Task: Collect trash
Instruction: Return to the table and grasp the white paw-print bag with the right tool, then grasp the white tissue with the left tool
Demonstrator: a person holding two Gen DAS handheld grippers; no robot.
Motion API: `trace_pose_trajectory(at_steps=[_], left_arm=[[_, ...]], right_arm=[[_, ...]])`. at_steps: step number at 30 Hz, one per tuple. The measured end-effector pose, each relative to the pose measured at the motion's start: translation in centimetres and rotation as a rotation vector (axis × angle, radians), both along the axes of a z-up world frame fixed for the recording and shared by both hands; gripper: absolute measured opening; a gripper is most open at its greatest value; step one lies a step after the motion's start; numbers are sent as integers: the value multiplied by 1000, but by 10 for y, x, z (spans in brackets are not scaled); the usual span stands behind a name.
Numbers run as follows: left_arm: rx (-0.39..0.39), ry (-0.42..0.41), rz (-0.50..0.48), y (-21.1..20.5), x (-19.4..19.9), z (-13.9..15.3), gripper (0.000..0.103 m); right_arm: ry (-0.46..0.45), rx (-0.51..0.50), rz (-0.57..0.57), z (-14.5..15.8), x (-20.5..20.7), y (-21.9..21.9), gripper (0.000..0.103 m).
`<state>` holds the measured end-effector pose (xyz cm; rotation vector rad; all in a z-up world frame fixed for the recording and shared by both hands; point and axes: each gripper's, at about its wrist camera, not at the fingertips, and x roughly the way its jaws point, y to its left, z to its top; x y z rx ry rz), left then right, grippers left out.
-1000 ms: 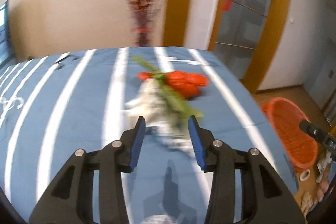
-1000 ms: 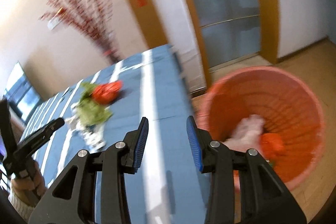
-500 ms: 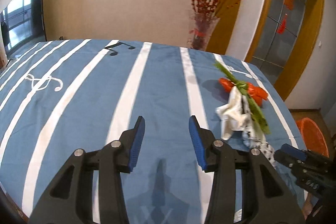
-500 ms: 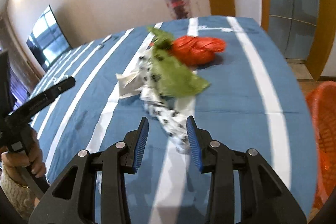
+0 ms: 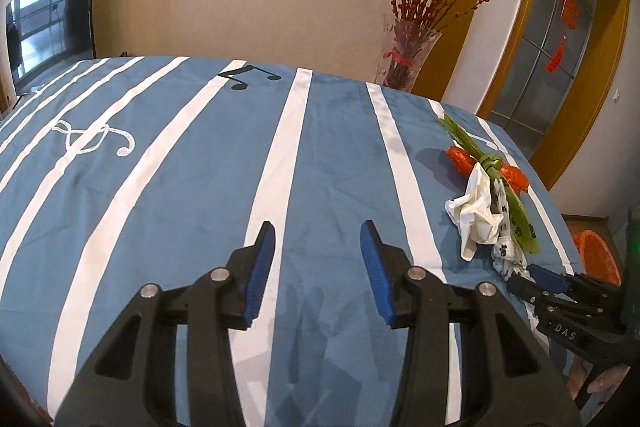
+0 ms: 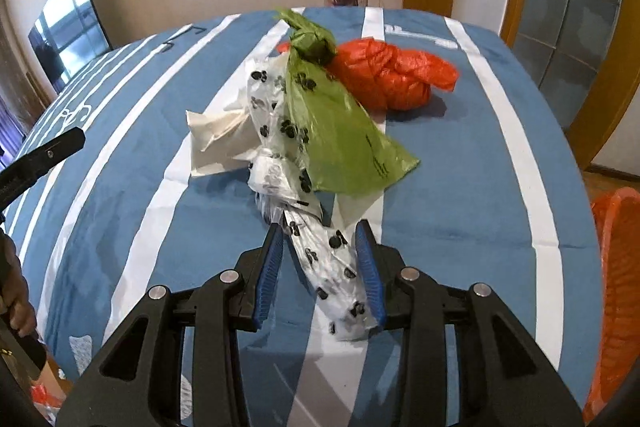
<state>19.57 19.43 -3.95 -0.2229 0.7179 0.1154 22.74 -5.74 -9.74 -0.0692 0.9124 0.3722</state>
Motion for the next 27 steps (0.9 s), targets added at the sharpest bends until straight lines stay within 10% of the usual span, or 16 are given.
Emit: trace_pose_trajectory(at_steps=[2,5,16,27], left_arm=[[0,0,-3,-1,0,0,45],[-3,0,-6,-3,0,1,45],[-26,7,-41,-23,6,6,45],[-42,36,-186,-94,42,2,52]], right_arm=[[-6,-14,10,0,-2,2,13],[-1,-6,26,0,-6,2,6],[-138,120,90,51,-44,-9,5],[-220,139,-101,73,-46,-80,5]])
